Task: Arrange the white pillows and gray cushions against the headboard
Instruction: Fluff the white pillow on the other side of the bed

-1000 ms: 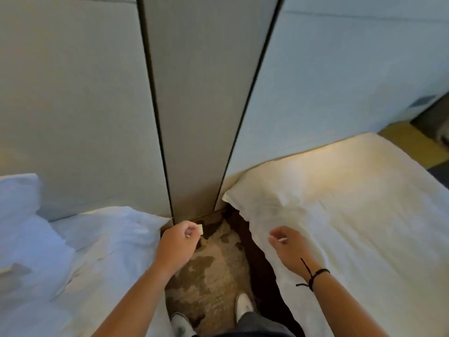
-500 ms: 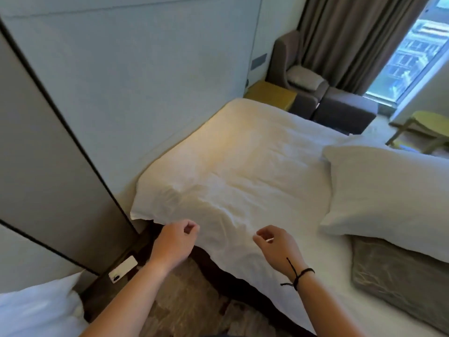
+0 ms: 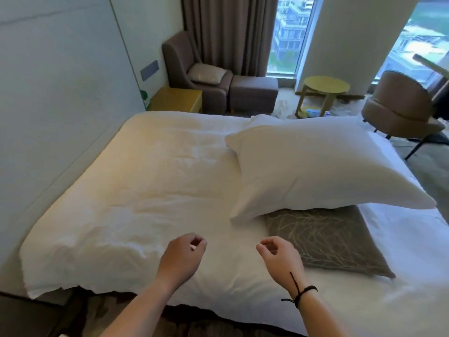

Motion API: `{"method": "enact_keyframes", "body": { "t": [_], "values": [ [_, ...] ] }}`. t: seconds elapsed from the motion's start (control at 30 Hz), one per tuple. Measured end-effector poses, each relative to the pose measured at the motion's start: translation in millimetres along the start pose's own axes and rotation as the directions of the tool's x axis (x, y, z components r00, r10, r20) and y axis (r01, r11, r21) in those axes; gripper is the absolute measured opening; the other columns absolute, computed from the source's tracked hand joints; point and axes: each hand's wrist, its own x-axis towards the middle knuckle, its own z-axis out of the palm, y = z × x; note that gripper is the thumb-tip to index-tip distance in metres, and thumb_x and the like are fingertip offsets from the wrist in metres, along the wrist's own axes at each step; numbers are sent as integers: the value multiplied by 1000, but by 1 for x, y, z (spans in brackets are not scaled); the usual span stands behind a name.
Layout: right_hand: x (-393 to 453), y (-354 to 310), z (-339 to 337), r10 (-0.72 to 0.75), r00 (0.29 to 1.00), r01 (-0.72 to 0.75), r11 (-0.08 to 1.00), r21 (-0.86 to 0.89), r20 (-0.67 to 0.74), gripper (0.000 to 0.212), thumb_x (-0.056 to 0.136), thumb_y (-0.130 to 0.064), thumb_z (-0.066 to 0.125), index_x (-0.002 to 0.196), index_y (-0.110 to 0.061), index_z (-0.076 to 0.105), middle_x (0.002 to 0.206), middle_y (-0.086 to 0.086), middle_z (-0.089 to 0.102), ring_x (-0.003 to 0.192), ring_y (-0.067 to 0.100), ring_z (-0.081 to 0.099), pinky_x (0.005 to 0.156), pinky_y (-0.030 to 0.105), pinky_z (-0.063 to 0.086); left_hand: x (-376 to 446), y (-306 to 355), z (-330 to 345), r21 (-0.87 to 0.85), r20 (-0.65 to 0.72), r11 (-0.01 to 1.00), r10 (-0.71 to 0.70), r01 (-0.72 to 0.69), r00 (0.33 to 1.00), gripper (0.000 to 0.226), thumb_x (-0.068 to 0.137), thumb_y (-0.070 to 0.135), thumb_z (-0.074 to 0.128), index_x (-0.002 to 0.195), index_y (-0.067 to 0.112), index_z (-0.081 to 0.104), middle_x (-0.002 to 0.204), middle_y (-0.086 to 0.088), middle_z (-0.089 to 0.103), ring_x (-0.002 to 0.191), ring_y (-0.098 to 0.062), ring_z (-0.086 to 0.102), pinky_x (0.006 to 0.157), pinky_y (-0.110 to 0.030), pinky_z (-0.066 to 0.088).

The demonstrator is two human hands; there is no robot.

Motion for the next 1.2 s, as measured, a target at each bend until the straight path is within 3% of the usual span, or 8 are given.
{"method": "enact_keyframes", "body": {
  "t": [0.3,0.4,0.5,0.77,0.9,1.03,1.1,1.2],
  "values": [
    [29,42,-51,215,964,-208,976,64,-158,22,90,-39,63,109,-28,60,94,-14,64,86,0,61,71,19,50,99,64,70,-25,176,987,161,-159,971,9,85,42,59,78,39,63,85,22,67,74,3,61,70,-28,51],
    [39,47,-78,281,930,-278,959,46,-235,24,90,-39,63,111,-27,58,95,-14,63,86,0,60,68,18,49,128,91,92,-69,222,968,249,-240,943,4,86,42,59,89,41,62,94,16,65,82,-1,60,73,-30,49],
    [54,50,-94,319,899,-309,948,80,-301,27,90,-40,63,112,-26,59,95,-14,64,86,1,61,69,20,50,149,111,110,-79,259,953,303,-292,917,17,87,41,59,102,36,64,100,15,61,91,-7,59,77,-31,49],
    [119,75,-113,410,877,-369,909,195,-250,36,88,-41,65,118,-25,55,99,-12,63,89,3,61,75,28,53,179,133,146,18,326,944,305,-328,895,29,88,42,60,116,33,61,112,14,57,101,-7,56,81,-29,47],
    [173,107,-141,442,874,-378,880,289,-201,49,90,-39,64,131,-15,51,107,-7,62,93,8,61,78,29,54,194,151,169,118,299,938,279,-325,913,35,88,39,61,122,30,58,120,9,54,114,-12,53,87,-30,45],
    [233,149,-173,574,810,-447,735,510,-117,60,91,-40,63,138,-7,46,120,6,61,106,20,62,96,44,51,208,177,196,251,294,904,269,-346,917,43,88,37,63,129,27,54,133,3,50,125,-18,46,98,-33,42],
    [263,167,-187,642,767,-478,570,668,1,64,91,-40,63,141,-8,42,119,8,61,104,21,62,95,43,52,215,191,212,325,298,871,276,-369,914,47,88,38,62,133,28,51,142,-1,45,130,-21,41,104,-35,39],
    [304,189,-197,642,750,-445,308,841,161,66,89,-41,66,142,-11,41,135,11,53,116,27,55,105,47,44,224,209,235,408,325,809,305,-424,895,52,88,40,60,137,29,46,149,-5,39,132,-25,38,110,-37,34]
  ]
}}
